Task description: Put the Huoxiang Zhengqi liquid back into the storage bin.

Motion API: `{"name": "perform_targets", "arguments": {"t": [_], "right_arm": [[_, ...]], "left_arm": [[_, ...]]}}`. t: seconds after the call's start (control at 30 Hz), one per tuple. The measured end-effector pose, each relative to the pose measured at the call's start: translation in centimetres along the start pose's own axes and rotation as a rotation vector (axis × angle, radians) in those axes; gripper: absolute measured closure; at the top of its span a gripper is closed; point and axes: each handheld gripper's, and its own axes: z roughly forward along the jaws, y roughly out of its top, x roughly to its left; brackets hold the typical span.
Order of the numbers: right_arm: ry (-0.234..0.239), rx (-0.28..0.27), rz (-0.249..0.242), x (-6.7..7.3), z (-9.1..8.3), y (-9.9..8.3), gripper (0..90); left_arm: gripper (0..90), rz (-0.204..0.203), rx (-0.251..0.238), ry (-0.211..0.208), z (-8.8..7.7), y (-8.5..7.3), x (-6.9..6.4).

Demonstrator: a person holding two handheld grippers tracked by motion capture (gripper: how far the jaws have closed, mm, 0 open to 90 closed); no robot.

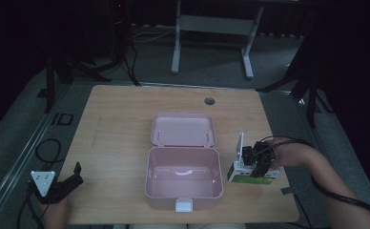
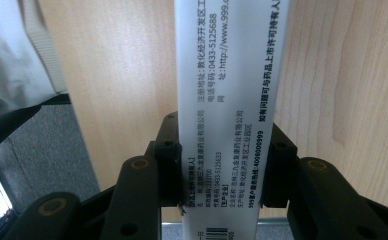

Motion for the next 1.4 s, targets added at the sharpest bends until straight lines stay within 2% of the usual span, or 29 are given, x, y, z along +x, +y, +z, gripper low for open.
{"name": "perform_targets", "arguments": {"t": [0.2, 0.5, 0.77, 1.0, 1.4], "right_arm": [[0.014, 0.004, 0.014, 0.9, -1.9, -0.1, 61.6], [-0.001, 0.007, 0.016, 2.4, -4.4, -0.5, 61.6], [-0.010, -0.005, 0.033, 3.4, -7.5, -0.5, 61.6], [-0.030, 0.000, 0.034, 3.7, -9.7, 0.2, 61.7], [-0.030, -0.015, 0.019, 3.5, -11.3, 2.6, 61.7]], "left_arm": [[2.1, 0.000, 0.000, 0.000, 0.0, 0.0, 0.0], [2.1, -0.001, 0.000, 0.003, 0.0, 0.0, 0.0], [2.1, 0.001, 0.001, 0.004, 0.0, 0.0, 0.0], [2.1, -0.002, 0.000, 0.003, 0.0, 0.0, 0.0], [2.1, -0.006, 0.000, 0.001, 0.0, 0.0, 0.1]]}}
